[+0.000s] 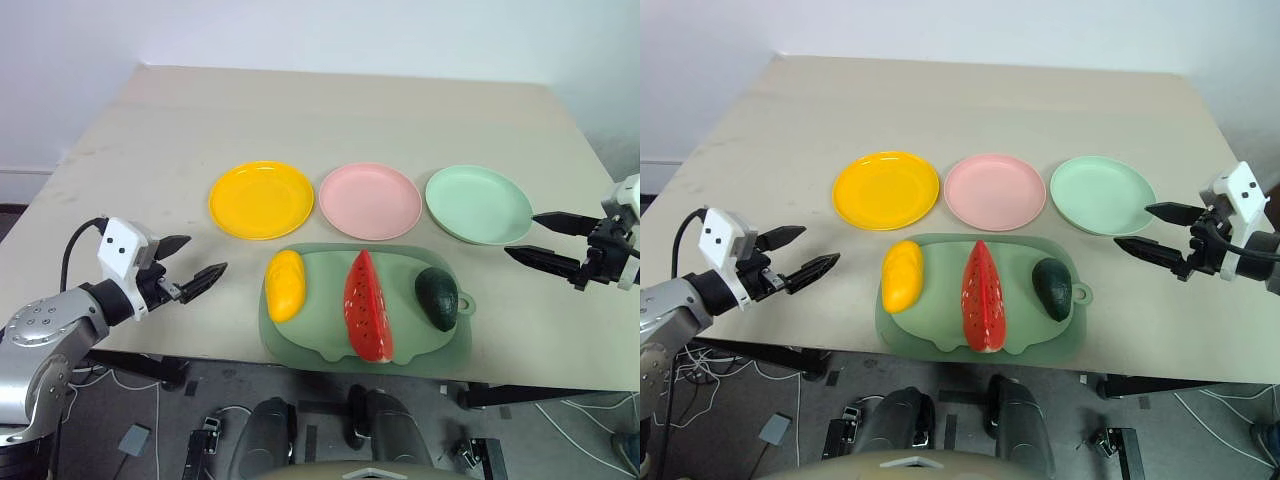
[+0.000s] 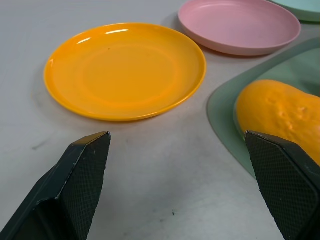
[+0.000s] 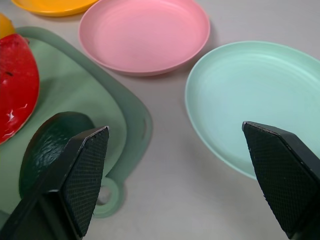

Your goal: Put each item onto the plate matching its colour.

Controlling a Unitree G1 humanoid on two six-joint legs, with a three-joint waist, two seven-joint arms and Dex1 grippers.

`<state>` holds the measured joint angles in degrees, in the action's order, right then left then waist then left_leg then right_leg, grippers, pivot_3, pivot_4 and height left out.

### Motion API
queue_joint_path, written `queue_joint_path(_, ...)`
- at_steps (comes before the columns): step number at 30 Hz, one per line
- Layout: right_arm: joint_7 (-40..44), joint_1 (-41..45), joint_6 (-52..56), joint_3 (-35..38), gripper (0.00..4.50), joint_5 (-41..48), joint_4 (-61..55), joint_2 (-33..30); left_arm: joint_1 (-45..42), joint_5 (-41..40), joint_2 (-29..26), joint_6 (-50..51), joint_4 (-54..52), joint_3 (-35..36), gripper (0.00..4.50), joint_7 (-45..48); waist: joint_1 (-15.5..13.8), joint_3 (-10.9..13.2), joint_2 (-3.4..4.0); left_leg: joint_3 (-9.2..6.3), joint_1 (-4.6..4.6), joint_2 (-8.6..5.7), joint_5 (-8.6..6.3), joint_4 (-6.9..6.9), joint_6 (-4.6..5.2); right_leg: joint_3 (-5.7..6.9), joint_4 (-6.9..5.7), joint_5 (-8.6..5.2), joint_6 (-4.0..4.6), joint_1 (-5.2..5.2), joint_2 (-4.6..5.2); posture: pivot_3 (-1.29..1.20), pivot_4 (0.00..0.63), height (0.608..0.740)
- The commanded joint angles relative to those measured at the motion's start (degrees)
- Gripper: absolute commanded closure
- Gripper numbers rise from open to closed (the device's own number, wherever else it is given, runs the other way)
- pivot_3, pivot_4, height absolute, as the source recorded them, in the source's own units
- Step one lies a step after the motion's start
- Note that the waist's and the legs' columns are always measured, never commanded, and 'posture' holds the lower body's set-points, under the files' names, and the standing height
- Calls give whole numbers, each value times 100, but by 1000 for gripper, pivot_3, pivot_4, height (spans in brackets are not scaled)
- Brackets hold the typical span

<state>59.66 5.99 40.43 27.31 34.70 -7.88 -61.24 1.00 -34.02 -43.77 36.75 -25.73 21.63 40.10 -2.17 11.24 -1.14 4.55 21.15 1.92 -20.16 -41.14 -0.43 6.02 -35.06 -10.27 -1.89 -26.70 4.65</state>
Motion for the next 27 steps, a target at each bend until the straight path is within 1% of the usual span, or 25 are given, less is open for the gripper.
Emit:
queue_joint_path(1,-150,-114,293,431,0,313,-666,23,-138,-75,-181,-136,167,312,22,188,3,0,0,0,-1,0,0,0,0,0,0,0,0,0,0,0,150,740)
queue_joint_path(4,-359,-268,630,574,0,558,-1175,136,-184,-102,-247,-152,361,425,22,293,3,0,0,1,-1,1,0,0,0,0,0,0,0,0,0,0,150,740)
queue_joint_path(7,-485,-400,1017,803,0,847,-1584,127,-328,-214,-267,-34,337,408,22,325,-2,0,1,0,0,1,0,0,0,0,1,0,0,-1,2,0,150,740)
queue_joint_path(9,-716,-412,1318,875,0,1073,-1845,176,-346,-254,-282,-32,384,446,22,388,-9,-1,0,-1,3,1,0,0,0,0,2,0,-1,-1,2,0,150,740)
queue_joint_path(13,-1156,-453,1788,670,0,1443,-2349,302,-375,-253,-240,56,259,332,22,285,2,-1,-1,-1,2,1,0,0,0,0,2,0,0,0,2,0,150,740)
queue_joint_path(15,-1545,-304,2331,621,0,1906,-2471,383,-375,-278,-224,105,196,306,22,255,7,-1,-1,0,1,1,0,1,0,0,2,0,0,0,1,0,150,740)
queue_joint_path(17,-1970,-184,2687,509,0,2139,-2655,457,-406,-287,-221,129,199,282,22,242,3,0,0,-1,1,2,0,0,0,0,1,0,0,0,1,0,150,740)
queue_joint_path(21,-2872,112,3281,206,0,2460,-2776,745,-455,-282,-199,152,216,234,22,212,0,-2,-2,-1,2,1,0,0,0,0,2,0,0,0,1,0,150,740)
queue_joint_path(24,-3278,158,3508,-128,0,2491,-2959,895,-487,-304,-168,169,204,194,22,156,1,-1,-2,-2,4,1,-1,1,0,0,3,0,1,-2,1,0,150,740)
queue_joint_path(27,-3742,248,3805,-278,0,2610,-2926,1118,-467,-328,-132,183,163,176,22,89,1,-2,-3,-2,7,1,0,1,0,0,3,0,0,-3,1,0,150,740)
